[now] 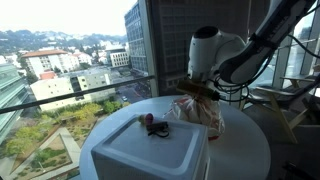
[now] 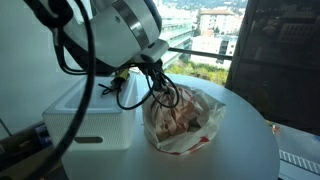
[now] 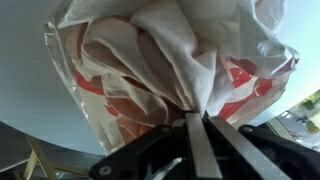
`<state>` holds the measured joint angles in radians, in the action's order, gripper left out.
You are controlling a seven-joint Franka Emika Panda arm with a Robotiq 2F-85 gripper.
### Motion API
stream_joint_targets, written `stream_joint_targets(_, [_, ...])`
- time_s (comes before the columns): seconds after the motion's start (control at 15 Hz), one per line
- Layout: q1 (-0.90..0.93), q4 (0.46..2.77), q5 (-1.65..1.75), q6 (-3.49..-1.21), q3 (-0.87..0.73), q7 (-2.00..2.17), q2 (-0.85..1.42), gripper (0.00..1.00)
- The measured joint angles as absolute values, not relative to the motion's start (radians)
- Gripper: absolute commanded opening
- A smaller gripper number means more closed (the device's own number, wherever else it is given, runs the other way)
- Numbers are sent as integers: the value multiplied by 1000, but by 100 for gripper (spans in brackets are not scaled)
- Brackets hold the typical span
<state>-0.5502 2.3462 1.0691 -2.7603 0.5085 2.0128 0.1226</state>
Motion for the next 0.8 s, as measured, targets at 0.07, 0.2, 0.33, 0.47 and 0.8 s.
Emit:
stream_joint_targets(0.07, [-548, 2324, 1076, -2748, 508, 2008, 152, 2])
stream_joint_targets(0.2, [-541, 2268, 1085, -2721, 508, 1990, 205, 1])
stream_joint_targets(0.33, [-534, 2210, 1086, -2699, 508, 1963, 251, 1])
stream_joint_targets(0.47, [-532, 2161, 1086, -2685, 508, 1931, 303, 2])
stream_joint_targets(0.8, [-498, 2081, 1045, -2700, 451, 1801, 479, 31])
